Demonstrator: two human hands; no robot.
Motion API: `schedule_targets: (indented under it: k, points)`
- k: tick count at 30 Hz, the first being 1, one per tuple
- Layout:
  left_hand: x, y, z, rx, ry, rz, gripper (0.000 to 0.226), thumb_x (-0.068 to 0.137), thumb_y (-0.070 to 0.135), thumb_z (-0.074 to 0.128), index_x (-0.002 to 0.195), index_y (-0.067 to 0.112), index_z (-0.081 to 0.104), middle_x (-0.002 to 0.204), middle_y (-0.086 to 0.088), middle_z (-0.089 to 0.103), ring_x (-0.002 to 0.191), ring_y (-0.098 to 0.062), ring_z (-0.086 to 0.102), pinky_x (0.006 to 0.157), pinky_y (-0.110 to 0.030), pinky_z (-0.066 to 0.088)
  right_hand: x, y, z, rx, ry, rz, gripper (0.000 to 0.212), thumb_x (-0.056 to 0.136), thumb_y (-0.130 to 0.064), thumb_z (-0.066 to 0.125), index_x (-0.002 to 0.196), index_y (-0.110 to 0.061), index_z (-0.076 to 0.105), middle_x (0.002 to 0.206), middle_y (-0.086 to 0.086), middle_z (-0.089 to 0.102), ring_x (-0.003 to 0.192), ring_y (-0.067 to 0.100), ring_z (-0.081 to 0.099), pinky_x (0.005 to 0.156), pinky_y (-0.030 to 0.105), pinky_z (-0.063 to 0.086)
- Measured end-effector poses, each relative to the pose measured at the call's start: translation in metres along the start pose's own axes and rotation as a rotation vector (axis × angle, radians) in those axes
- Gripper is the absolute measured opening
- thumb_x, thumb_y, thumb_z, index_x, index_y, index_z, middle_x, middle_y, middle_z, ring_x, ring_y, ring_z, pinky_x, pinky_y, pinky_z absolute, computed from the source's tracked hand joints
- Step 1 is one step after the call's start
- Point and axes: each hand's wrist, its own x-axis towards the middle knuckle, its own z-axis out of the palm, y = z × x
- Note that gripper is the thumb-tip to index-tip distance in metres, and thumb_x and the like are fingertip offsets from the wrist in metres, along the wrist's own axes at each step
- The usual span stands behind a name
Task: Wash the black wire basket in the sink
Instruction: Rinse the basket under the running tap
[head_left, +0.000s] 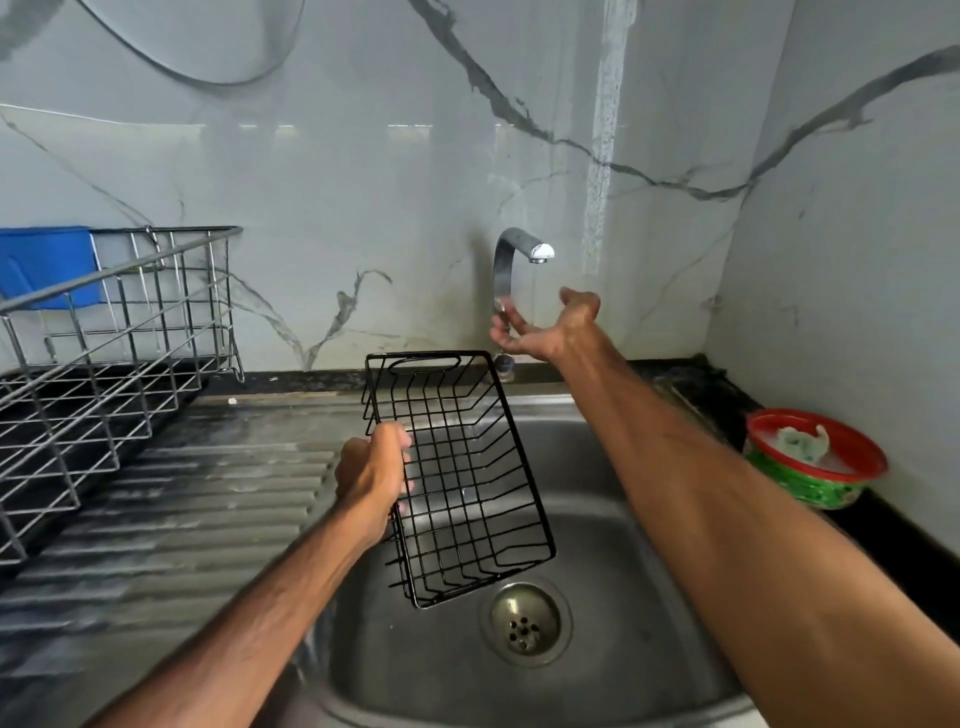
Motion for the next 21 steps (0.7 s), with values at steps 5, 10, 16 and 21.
schedule_targets:
  k: [5, 10, 16, 21]
  points:
    - [-0.014, 0.002, 0.004, 0.037, -0.069, 0.067, 0.042, 0.075, 0.041, 0.053, 0.084, 0.002, 0.067, 0.077, -0.014, 0.065, 0.069, -0.026, 0.064, 0.067, -0.044, 0.053, -0.018, -0.002, -0.017, -0.25, -0.117, 0.036, 0.045, 0.1, -0.027, 0.039, 0.133, 0.005, 0.036, 0.122, 0.032, 0.064, 0.119, 0.044, 0.059, 0.112, 0.056, 0.039]
    - [-0.024, 0.006, 0.008, 0.131, -0.134, 0.123, 0.041, 0.068, 0.049, 0.052, 0.089, 0.017, 0.068, 0.093, -0.013, 0.075, 0.088, -0.033, 0.073, 0.083, -0.055, 0.06, -0.037, 0.012, -0.058, -0.718, -0.131, -0.174, 0.023, 0.1, -0.004, 0.044, 0.117, 0.002, 0.058, 0.111, 0.017, 0.068, 0.104, 0.027, 0.066, 0.099, 0.045, 0.055]
    - [-0.007, -0.008, 0.009, 0.321, -0.195, 0.275, 0.039, 0.074, 0.062, 0.056, 0.089, 0.027, 0.064, 0.103, -0.003, 0.075, 0.089, -0.023, 0.071, 0.087, -0.05, 0.06, -0.061, 0.013, -0.087, -1.454, -0.056, -0.553, 0.037, 0.088, -0.005, 0.075, 0.123, -0.007, 0.066, 0.113, 0.002, 0.067, 0.092, 0.011, 0.067, 0.065, 0.014, 0.056]
    - [0.004, -0.012, 0.009, 0.255, -0.275, 0.276, 0.051, 0.075, 0.069, 0.055, 0.116, 0.039, 0.058, 0.11, 0.007, 0.075, 0.102, -0.022, 0.07, 0.094, -0.053, 0.056, -0.075, 0.009, -0.097, -1.694, -0.25, -0.7, 0.024, 0.097, -0.027, 0.067, 0.119, -0.018, 0.066, 0.118, -0.005, 0.071, 0.104, 0.007, 0.065, 0.091, 0.028, 0.055]
